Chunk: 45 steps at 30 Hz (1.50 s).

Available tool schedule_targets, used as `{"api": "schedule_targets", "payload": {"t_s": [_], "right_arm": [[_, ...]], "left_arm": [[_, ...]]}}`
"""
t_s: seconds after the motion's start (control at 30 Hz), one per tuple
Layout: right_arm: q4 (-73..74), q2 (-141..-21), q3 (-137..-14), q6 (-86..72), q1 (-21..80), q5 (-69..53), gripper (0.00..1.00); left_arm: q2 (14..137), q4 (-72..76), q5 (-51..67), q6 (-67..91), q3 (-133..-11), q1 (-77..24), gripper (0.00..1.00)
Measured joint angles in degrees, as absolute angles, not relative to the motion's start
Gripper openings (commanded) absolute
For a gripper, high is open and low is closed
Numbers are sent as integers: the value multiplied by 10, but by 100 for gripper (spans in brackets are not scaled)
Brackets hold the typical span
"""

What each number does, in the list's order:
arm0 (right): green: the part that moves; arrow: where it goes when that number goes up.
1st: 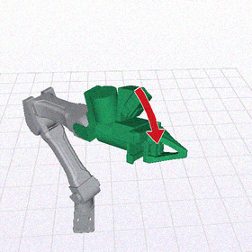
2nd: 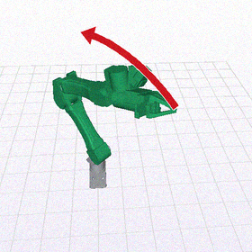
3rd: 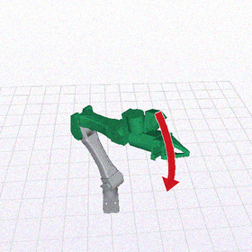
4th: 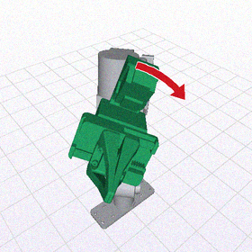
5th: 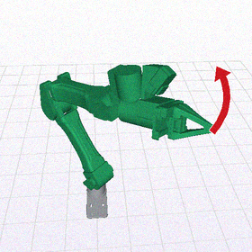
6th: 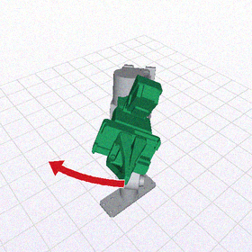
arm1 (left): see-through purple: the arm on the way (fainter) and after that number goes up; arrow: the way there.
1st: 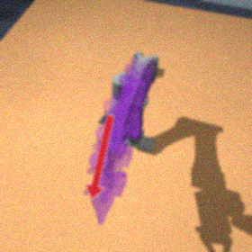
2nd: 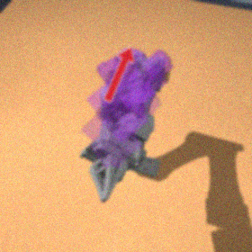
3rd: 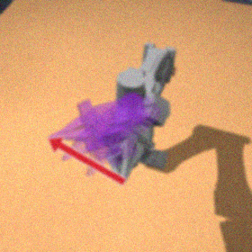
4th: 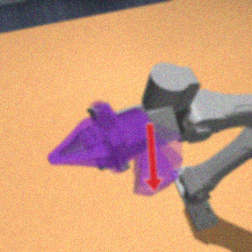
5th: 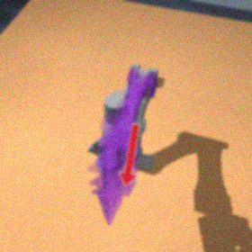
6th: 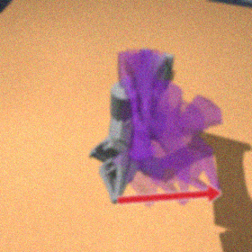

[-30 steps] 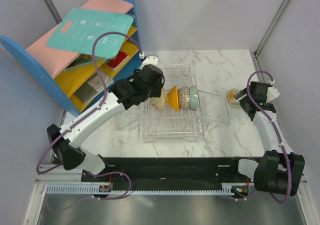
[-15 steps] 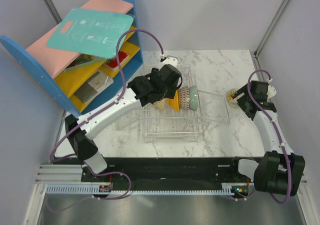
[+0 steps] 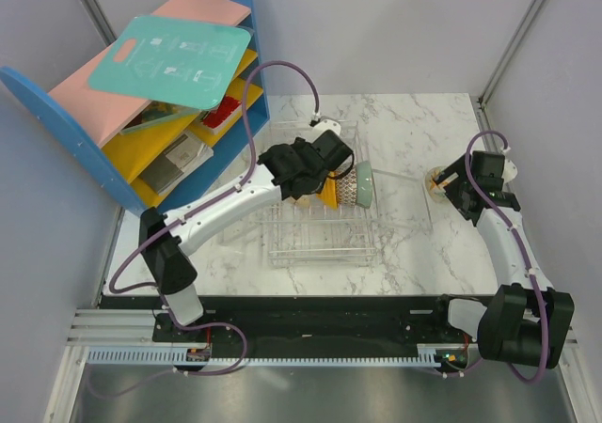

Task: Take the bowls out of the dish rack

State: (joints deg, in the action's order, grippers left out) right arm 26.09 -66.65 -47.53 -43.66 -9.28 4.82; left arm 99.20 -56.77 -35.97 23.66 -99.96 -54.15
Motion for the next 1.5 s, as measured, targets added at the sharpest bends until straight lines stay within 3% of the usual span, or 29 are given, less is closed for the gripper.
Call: {"api": "schedule_targets", "payload": {"t_s": [0.13, 0.6, 0.7, 0.8, 0.93, 1.5], "right_arm": [[251, -669, -474, -437, -93, 41, 91], [231, -695, -458, -436, -93, 9, 91], [227, -697, -457, -434, -93, 7, 91], [221, -701, -454, -433, -93, 6, 91], [214, -706, -449, -432, -93, -3, 91], [196, -713, -444, -423, -93, -33, 90]], "left_arm": [[1007, -574, -386, 236, -1011, -555, 39], [1093, -656, -487, 245, -1099, -586, 38], [1098, -665, -499, 255, -1100, -587, 28], [1102, -669, -513, 266, -1103, -590, 6], [1112, -680, -526, 272, -1112, -593, 2], [1148, -738, -541, 289, -1168, -598, 2]]}}
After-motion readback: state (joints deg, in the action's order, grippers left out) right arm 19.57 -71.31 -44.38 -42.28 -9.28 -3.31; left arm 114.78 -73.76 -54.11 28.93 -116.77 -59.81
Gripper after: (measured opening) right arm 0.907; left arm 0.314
